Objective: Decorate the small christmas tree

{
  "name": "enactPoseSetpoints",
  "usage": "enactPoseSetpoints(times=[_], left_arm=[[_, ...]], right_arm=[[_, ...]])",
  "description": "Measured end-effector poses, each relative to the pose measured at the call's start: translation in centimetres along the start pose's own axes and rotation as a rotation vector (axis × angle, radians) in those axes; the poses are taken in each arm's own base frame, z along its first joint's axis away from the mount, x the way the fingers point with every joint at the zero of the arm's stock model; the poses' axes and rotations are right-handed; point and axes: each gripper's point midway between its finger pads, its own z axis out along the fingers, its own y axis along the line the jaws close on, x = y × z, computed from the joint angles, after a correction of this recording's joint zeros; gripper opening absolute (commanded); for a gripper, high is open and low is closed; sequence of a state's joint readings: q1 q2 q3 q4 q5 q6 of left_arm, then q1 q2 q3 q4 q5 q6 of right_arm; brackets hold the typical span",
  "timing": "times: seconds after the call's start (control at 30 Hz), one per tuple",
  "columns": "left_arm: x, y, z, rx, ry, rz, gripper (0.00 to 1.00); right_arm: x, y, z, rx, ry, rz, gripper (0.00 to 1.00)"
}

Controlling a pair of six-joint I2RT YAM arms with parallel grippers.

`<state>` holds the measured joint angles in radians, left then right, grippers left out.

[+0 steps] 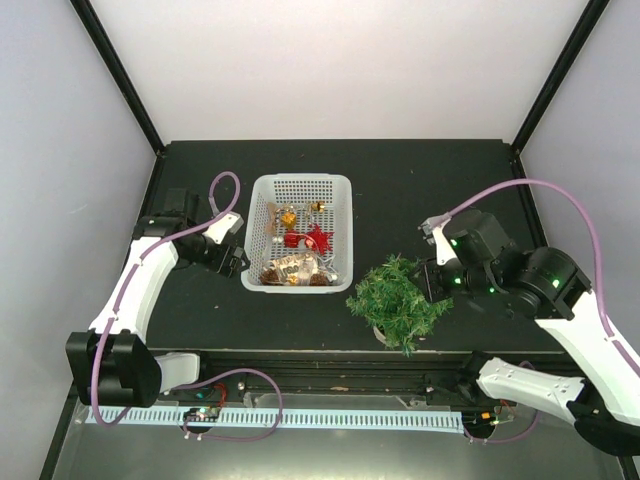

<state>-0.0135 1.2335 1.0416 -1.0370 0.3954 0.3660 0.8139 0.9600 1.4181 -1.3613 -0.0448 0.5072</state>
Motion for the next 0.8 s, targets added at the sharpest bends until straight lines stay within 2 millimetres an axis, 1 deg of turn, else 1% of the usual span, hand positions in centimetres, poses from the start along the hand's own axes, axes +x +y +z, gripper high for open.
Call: enactPoseSetpoints(times=[0.1,0.17,0.43,0.57,0.8], left_arm=[[0.0,0.0,-0.1,-0.002,-0.004,0.002,0.90],[-0.1,0.0,-0.1,-0.005,-0.010,0.005,0.90],[-0.2,0.0,-0.2,-0.008,-0.014,0.007,0.90],[-0.3,0.0,-0.2,-0.010,-0.018,0.008,0.90],[-0.3,0.1,-0.2,-0.013,-0.021,0.008,0.90]], right_arm=[[-0.9,0.3,-0.7,-0.003,-0.028,-0.003,0.05],[-1.2,0.3,-0.9,0.000,-0.036,0.000,0.01],[-1.0,0.3,-0.8,0.006,-0.023,-0.006,0.01],[-1.2,0.5,-1.0,0.006,-0.024,-0.008,0.01],[-3.8,1.1,-2.1,0.028,-0.081,-0.016,0.01]])
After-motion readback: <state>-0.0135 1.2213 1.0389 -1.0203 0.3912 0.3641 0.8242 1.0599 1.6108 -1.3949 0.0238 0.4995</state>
